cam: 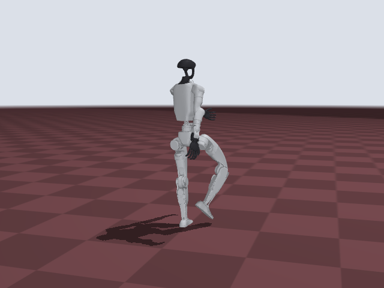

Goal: Upper body actions

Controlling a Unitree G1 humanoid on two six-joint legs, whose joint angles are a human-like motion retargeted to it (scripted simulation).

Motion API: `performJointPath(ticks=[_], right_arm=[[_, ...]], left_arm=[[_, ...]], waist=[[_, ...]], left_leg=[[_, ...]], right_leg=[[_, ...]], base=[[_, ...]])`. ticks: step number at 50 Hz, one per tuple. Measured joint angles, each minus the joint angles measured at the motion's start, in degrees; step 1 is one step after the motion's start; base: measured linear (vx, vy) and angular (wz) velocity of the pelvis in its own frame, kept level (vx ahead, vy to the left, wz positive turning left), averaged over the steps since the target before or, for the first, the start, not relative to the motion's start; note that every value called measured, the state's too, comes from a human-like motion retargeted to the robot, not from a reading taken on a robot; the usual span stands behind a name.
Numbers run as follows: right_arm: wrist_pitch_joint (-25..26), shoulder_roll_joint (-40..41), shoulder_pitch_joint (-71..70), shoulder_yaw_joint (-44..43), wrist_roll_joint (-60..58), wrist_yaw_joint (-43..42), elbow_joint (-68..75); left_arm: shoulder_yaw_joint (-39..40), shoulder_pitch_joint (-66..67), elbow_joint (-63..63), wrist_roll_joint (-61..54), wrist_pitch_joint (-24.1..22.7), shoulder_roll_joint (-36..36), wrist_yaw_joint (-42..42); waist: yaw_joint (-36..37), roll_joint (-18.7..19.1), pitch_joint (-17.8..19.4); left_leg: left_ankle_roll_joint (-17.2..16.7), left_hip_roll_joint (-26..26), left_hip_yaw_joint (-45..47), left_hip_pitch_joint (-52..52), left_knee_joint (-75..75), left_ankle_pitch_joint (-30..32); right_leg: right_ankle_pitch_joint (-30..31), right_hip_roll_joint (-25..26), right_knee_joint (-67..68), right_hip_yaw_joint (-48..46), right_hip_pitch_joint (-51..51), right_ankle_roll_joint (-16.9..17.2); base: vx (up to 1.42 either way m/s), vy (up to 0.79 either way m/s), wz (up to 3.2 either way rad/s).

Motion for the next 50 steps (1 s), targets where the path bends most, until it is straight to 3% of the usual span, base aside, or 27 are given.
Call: performJointPath(ticks=[3, 6, 7, 8, 10, 12, 14, 17, 28, 35, 39, 50], right_arm=[[-2.9, 2.4, -6.6, 2.2, -3.2, 2.5, -1.7], [-4.3, 4.4, -11.3, 5.2, -6.0, 3.4, -6.5], [-4.8, 4.8, -13.0, 6.4, -6.7, 3.4, -8.0], [-5.3, 5.1, -14.8, 7.8, -7.3, 3.3, -9.4], [-6.2, 5.9, -18.4, 10.6, -9.0, 3.5, -11.9], [-6.6, 7.1, -21.1, 12.2, -10.5, 3.8, -13.7], [-7.0, 7.9, -22.4, 12.9, -10.8, 4.4, -15.3], [-8.2, 8.3, -23.9, 13.5, -9.8, 5.6, -18.2], [-6.7, 7.0, -20.7, 14.7, -10.8, 5.2, -13.2], [-1.1, 4.4, -16.0, 14.7, -14.0, 2.3, 0.0], [2.2, 4.7, -12.5, 15.4, -14.6, 1.2, 0.0], [-2.5, 7.2, -13.7, 14.9, -14.5, 3.4, -2.6]], left_arm=[[0.1, 6.4, 3.4, -0.6, -0.1, -1.0, -1.9], [0.9, 12.3, 8.3, 0.6, 1.4, -2.6, -4.8], [0.7, 14.2, 9.9, 0.8, 1.9, -2.8, -5.7], [0.6, 16.0, 11.4, 1.0, 2.6, -2.8, -6.5], [0.7, 20.0, 13.9, 1.7, 3.9, -2.3, -8.5], [1.0, 24.3, 16.4, 3.0, 5.0, -1.4, -10.5], [1.9, 27.7, 19.6, 4.7, 6.1, -1.6, -10.8], [3.6, 31.5, 24.4, 7.1, 6.7, -2.3, -10.4], [10.3, 43.2, 36.8, 10.9, 9.0, -2.1, -8.1], [11.5, 47.1, 35.2, 11.9, 8.7, -3.6, -9.3], [11.6, 48.8, 33.4, 13.4, 8.4, -4.2, -10.3], [9.2, 47.6, 31.1, 14.4, 8.4, -3.6, -11.0]], waist=[[4.7, 0.3, -3.6], [7.5, 0.3, -5.4], [8.3, -0.1, -5.6], [9.3, -0.6, -5.9], [12.0, -2.5, -6.2], [13.3, -4.1, -6.7], [16.0, -4.8, -7.6], [19.1, -4.7, -7.4], [14.3, -4.6, -6.4], [16.1, -4.5, -5.9], [14.7, -3.8, -6.9], [14.3, -4.0, -7.6]], left_leg=[[-0.9, 0.4, 3.5, -0.7, -1.6, -0.1], [-1.6, 0.2, 4.8, -1.4, -2.2, 0.0], [-1.7, -0.3, 5.2, -1.8, -2.2, 0.0], [-1.8, -1.0, 5.9, -2.3, -2.1, -0.1], [-2.3, -2.5, 8.7, -3.0, -1.8, -0.5], [-3.1, -3.0, 9.7, -3.4, -1.8, -0.5], [-4.1, -2.5, 11.0, -4.3, -1.8, -0.2], [-5.6, -1.0, 12.3, -5.3, -1.9, 0.4], [-9.2, -0.5, 7.0, -6.9, -3.4, 4.4], [-7.5, -1.3, 5.0, -6.4, -4.5, 4.2], [-7.1, -1.4, 4.3, -6.1, -5.2, 4.2], [-7.1, -1.4, 6.0, -4.7, -6.0, 3.7]], right_leg=[[5.2, 4.3, -14.6, 2.4, 10.7, 2.3], [8.0, 10.2, -34.8, 8.3, 21.1, 8.0], [5.8, 11.4, -41.8, 9.9, 24.6, 10.2], [-0.1, 12.0, -47.8, 10.6, 27.8, 11.7], [-9.3, 10.7, -57.2, 4.0, 32.3, 10.8], [-10.7, 10.2, -62.0, 3.6, 32.7, 10.2], [-8.3, 10.1, -65.1, 5.2, 31.9, 10.5], [-7.4, 10.9, -66.7, 4.5, 30.8, 10.2], [-9.4, 12.5, -67.0, 3.7, 30.1, 8.3], [-10.3, 12.9, -67.6, 1.5, 31.9, 8.2], [-10.6, 13.2, -67.8, 0.8, 32.3, 8.3], [-10.3, 13.7, -67.7, 1.4, 32.1, 7.6]], base=[[-0.02, -0.09, -1.16], [-0.19, -0.18, -0.40], [-0.37, -0.16, -0.33], [-0.36, -0.14, -0.60], [-0.32, -0.12, -0.89], [-0.25, -0.18, -0.53], [-0.29, -0.21, -0.56], [-0.37, -0.20, -0.38], [-0.15, -0.11, 0.37], [0.00, -0.02, 0.29], [0.08, 0.01, 0.12], [-0.01, 0.00, -0.11]])
